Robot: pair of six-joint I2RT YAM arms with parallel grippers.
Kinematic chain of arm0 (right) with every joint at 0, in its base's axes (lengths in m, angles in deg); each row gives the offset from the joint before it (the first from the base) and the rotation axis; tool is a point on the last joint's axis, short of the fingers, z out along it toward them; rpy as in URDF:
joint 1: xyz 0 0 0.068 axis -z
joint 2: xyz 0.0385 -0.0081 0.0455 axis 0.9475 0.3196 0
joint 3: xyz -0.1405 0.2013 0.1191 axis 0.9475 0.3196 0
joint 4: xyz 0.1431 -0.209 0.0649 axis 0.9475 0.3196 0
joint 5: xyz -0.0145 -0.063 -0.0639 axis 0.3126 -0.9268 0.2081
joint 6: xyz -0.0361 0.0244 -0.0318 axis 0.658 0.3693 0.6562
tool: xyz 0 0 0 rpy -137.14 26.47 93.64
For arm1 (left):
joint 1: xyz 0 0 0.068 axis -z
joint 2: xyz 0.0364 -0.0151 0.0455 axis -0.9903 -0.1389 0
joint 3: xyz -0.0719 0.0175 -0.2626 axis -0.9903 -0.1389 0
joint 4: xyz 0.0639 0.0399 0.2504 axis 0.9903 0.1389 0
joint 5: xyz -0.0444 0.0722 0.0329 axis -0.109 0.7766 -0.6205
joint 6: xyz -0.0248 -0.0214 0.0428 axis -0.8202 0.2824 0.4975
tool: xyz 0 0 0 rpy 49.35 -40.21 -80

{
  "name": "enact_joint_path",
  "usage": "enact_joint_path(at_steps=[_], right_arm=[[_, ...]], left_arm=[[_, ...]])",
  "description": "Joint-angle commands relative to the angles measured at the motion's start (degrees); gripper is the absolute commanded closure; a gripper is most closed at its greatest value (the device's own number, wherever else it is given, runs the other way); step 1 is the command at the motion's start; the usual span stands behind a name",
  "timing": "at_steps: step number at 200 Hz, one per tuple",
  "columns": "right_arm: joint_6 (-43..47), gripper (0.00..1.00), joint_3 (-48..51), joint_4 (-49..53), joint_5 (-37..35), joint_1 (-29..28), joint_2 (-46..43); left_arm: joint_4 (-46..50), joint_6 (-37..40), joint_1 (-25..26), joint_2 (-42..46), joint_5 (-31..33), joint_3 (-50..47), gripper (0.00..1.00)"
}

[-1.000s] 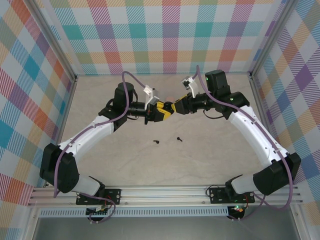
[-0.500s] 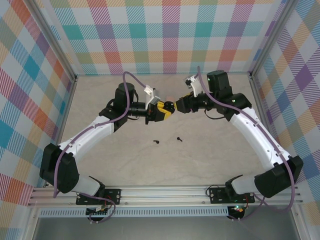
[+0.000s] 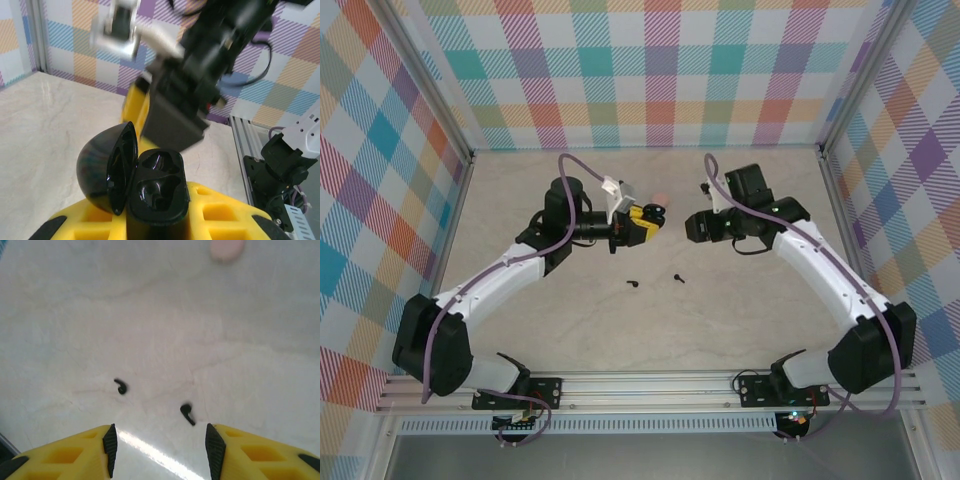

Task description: Insert wireless bluetooth earbuds into charging case

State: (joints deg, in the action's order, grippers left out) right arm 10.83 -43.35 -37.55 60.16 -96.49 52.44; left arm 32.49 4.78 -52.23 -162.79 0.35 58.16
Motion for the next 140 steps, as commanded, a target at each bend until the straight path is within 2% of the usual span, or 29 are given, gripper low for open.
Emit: enact_joint_path(at_steps=[1,20,51,140], right_arm=[[-1.89,0.50,3.30,1.99,5.29,-0.01,2.44],[-1.14,0.51,5.89,0.85,8.07,-0.10,4.42],[1.19,0.54,8.83,-1.61,8.80,-1.13,6.79],[4.80,0.56,10.14,-6.30,3.09,-4.53,15.31]], left_arm=[[-3.78,-1.57,0.37,3.18,0.35,-1.73,0.87],[-3.62,-1.73,0.45,4.23,0.64,-2.49,0.87],[-4.34,-2.46,0.54,5.42,1.00,-3.56,0.87],[-4.23,-3.16,0.54,6.90,1.49,-3.79,0.87]])
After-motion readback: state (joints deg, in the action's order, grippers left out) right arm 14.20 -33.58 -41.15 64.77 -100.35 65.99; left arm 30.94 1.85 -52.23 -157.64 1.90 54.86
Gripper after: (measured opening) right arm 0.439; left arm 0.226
